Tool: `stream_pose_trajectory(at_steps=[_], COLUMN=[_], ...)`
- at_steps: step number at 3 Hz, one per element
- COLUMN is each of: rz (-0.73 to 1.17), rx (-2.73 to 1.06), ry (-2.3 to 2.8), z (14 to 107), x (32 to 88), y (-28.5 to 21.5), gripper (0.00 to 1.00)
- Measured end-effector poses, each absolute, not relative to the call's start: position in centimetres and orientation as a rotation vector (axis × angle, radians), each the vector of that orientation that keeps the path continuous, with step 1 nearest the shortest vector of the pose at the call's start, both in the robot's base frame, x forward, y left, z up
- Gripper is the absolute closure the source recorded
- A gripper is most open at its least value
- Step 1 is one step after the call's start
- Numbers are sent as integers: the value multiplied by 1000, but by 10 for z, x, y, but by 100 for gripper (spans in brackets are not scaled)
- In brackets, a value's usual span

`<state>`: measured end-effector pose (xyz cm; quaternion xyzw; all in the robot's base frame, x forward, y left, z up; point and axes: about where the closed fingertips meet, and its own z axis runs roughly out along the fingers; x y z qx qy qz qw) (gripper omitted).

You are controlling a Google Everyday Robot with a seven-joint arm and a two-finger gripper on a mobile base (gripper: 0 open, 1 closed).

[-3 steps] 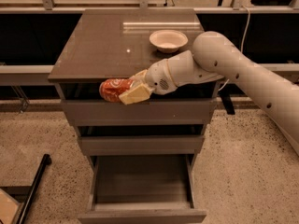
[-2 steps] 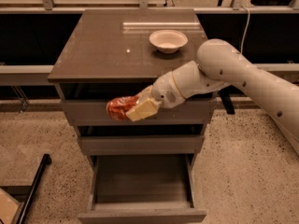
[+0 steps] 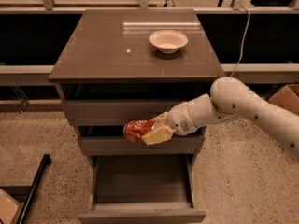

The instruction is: Place coke can into bottom drawer

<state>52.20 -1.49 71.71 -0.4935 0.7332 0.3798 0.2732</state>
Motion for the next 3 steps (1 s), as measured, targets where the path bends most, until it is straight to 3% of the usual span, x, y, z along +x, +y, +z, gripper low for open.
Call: stream_pose_trajectory(at_steps=[3], rz=[1026], rx=[-1310], ry=[1864], z=[640], x=[541], y=[-18], gripper=[100])
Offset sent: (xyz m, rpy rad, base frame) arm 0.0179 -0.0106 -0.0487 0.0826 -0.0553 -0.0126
